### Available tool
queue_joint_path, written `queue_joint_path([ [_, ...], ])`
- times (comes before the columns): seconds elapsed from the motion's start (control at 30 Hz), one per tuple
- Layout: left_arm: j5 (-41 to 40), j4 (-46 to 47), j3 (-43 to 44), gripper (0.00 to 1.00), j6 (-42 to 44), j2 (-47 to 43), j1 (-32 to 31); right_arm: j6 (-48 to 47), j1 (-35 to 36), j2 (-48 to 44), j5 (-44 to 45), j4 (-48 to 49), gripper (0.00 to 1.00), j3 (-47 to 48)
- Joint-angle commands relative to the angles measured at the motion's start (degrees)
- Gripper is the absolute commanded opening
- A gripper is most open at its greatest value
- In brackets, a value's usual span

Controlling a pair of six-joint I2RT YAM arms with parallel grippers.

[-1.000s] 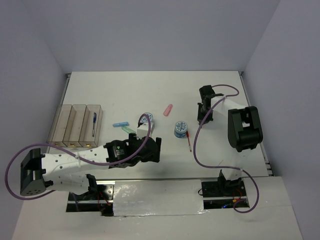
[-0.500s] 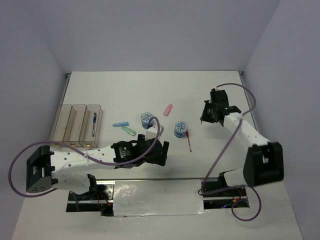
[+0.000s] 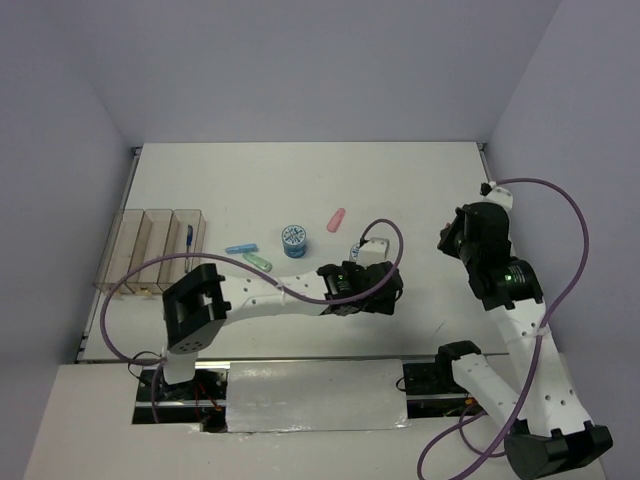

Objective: Sort the stationery into containers
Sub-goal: Pick up the pen cap from the center of the board, then pick up the pen from the center of the board.

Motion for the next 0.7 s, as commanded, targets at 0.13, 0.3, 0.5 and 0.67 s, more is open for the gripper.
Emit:
queue_joint_path([
  [0.13,-6.9,-9.6,14.0,0.8,-7.8,12.1,0.1,-0.2,0.3,-6.8,5.6,-9.5,0.0,8.2],
  [0.3,-10.7,-12.9,19.7,0.8,-9.7,19.0,0.3,-1.1,0.3,-11.2,2.3,-11.3,0.0,9.9],
  [0.5,-9.9,-10.4,22.8,0.8,-7.2,23.9,2.3,-3.0,0.3,-13.5,1.8,-12.9,0.0,10.7],
  [0.67,-11.3,-13.6,27.4,0.79,-6.7,28.4,2.7,-3.7,0.3,-15.0,-0.2,-12.4,0.0,9.2],
])
